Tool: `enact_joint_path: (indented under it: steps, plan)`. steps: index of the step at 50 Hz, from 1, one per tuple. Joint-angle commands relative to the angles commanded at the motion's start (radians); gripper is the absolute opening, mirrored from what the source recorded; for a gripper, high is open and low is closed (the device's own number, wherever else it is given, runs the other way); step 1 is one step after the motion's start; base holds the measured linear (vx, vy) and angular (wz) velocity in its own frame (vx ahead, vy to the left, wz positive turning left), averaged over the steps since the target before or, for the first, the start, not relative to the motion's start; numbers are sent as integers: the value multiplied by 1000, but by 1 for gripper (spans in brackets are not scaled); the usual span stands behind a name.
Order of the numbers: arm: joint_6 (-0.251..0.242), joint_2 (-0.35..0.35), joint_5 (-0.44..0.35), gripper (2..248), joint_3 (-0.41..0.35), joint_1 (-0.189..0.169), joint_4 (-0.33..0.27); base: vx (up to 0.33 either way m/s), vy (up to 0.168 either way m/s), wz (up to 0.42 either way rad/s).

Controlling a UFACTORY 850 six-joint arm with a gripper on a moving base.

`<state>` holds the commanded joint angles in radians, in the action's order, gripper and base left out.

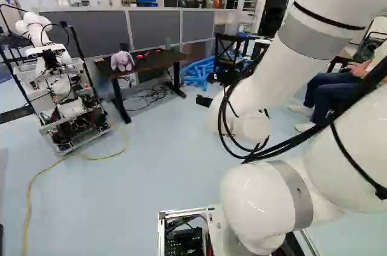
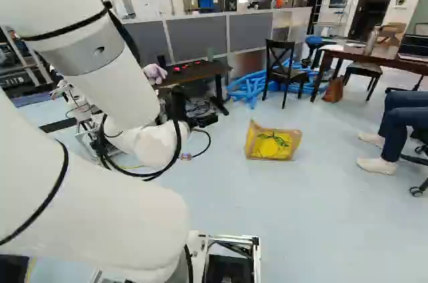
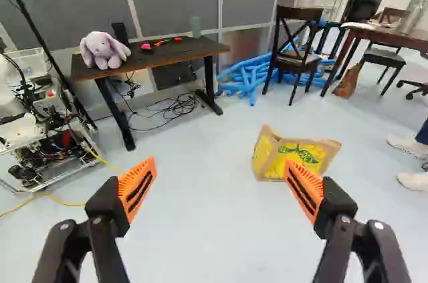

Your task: Pick up the bag on the ground and place it on the table

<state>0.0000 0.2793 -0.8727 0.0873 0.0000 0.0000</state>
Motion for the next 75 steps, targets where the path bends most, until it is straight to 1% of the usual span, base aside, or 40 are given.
enact_joint_path:
  steps: [49, 75]
  plan:
    - [0, 0, 0, 247, 0, 0, 0, 5, 0, -1]
    - [0, 0, 0, 247, 0, 0, 0, 99, -1, -5]
